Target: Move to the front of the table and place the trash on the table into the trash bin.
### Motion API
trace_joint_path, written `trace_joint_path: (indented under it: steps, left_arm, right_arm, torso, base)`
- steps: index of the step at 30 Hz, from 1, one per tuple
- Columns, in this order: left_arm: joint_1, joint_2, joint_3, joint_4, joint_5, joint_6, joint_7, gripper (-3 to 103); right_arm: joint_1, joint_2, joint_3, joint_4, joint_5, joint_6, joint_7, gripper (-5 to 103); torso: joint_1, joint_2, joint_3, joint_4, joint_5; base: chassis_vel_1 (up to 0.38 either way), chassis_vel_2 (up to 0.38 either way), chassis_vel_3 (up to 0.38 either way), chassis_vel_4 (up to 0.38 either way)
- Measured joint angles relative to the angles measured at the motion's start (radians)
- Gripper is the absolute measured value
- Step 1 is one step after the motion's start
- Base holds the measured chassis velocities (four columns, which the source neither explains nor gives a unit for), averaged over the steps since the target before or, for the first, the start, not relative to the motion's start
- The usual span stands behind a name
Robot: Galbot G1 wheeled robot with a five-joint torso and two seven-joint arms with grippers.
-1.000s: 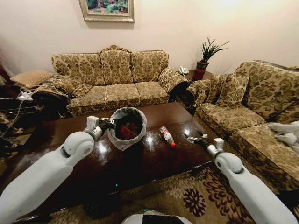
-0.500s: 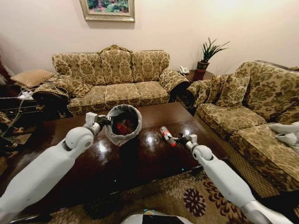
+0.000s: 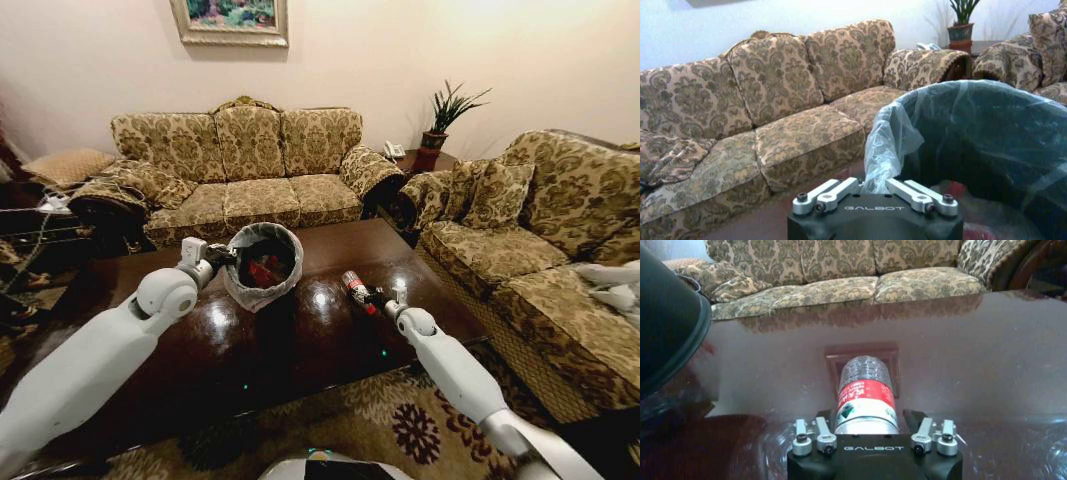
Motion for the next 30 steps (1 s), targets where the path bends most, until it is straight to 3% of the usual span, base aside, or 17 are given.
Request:
trace_joint_path:
  steps: [6, 11, 17, 20, 21, 24, 30]
  left_arm:
    - [0.001, 0.001, -0.002, -0.001, 0.000, 0.000, 0.015, 1]
    - [0.001, -0.002, -0.002, -0.004, 0.001, 0.000, 0.018, 1]
    - [-0.008, 0.002, 0.015, -0.002, 0.002, 0.000, 0.035, 1]
    - [-0.032, -0.007, 0.048, 0.003, 0.002, 0.003, 0.048, 1]
    - [-0.032, -0.007, 0.048, 0.003, 0.002, 0.003, 0.048, 1]
    - [-0.073, -0.028, 0.084, -0.009, -0.020, 0.023, 0.049, 1]
    - [-0.102, -0.036, 0.131, -0.035, -0.073, 0.038, 0.048, 1]
  right_arm:
    - [-0.017, -0.008, 0.011, 0.049, 0.005, 0.000, 0.052, 49]
    - [-0.031, -0.035, 0.016, 0.117, 0.022, -0.002, 0.097, 42]
    - [-0.034, -0.140, 0.049, 0.388, 0.036, 0.010, 0.179, 25]
    - [0.023, -0.270, 0.055, 0.610, 0.139, -0.023, 0.201, 19]
    - [0.023, -0.270, 0.055, 0.610, 0.139, -0.023, 0.201, 19]
    - [0.136, -0.367, 0.027, 0.751, 0.297, -0.083, 0.216, 15]
    - [0.316, -0.389, -0.109, 0.815, 0.399, -0.102, 0.239, 15]
  torso:
    - [0.000, 0.000, 0.000, 0.0003, 0.0000]
    - [0.000, 0.000, 0.000, 0.0002, 0.0000]
    - [0.000, 0.000, 0.000, 0.0002, 0.0002]
    - [0.000, 0.000, 0.000, 0.0002, -0.0004]
    - [0.000, 0.000, 0.000, 0.0002, -0.0004]
    - [0.000, 0.000, 0.000, -0.0002, -0.0001]
    - [0.000, 0.000, 0.000, 0.0000, 0.0002]
  base:
    - [0.000, 0.000, 0.000, 0.000]
    - [0.000, 0.000, 0.000, 0.000]
    - [0.000, 0.000, 0.000, 0.000]
    - [0.000, 0.000, 0.000, 0.000]
    - [0.000, 0.000, 0.000, 0.000]
    - [0.000, 0.000, 0.000, 0.000]
    - [0.000, 0.000, 0.000, 0.000]
